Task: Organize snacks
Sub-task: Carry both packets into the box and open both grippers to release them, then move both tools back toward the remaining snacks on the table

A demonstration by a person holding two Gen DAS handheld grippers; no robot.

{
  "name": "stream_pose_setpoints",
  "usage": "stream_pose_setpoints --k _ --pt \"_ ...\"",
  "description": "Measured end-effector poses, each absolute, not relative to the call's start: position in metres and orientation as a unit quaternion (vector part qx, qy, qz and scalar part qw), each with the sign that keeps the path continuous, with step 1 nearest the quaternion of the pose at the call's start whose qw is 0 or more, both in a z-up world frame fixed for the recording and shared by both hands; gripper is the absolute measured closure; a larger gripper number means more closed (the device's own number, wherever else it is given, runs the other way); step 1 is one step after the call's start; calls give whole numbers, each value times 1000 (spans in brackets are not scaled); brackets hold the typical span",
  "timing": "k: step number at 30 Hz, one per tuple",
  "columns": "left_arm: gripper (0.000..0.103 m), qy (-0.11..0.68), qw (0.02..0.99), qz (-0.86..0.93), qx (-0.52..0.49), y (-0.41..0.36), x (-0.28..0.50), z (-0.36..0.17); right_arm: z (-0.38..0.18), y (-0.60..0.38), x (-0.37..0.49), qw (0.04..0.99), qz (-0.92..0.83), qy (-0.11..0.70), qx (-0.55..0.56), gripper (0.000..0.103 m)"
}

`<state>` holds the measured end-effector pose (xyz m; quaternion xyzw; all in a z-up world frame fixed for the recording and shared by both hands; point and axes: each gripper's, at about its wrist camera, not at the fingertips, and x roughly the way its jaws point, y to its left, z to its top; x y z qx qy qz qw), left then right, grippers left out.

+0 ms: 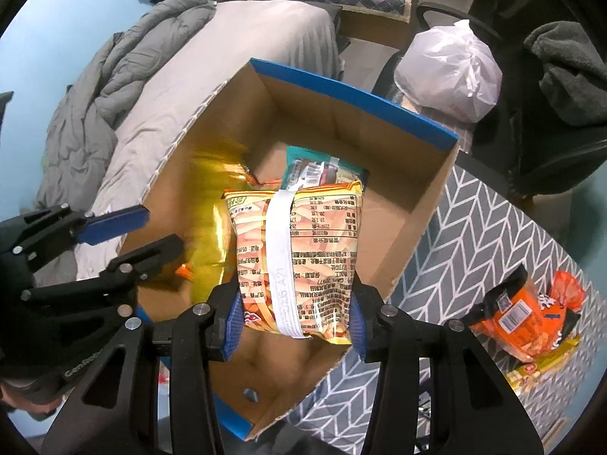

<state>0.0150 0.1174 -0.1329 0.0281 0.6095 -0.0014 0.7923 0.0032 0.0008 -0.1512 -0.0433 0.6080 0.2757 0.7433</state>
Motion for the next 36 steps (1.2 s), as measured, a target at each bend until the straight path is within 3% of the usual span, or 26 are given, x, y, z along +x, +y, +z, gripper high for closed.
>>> stream_pose_setpoints --k 2,5,14,36 --pt "58 611 791 2 27 118 15 -132 -150 0 3 743 275 608 -43 52" --pt "57 608 793 5 24 119 14 -128 -146 -2 2 748 272 604 -45 41" --pt "46 604 797 -7 14 107 11 -110 -132 -25 -2 763 250 594 -49 40" --pt "46 602 788 -109 64 7 6 -100 -117 -155 -32 786 138 602 30 37"
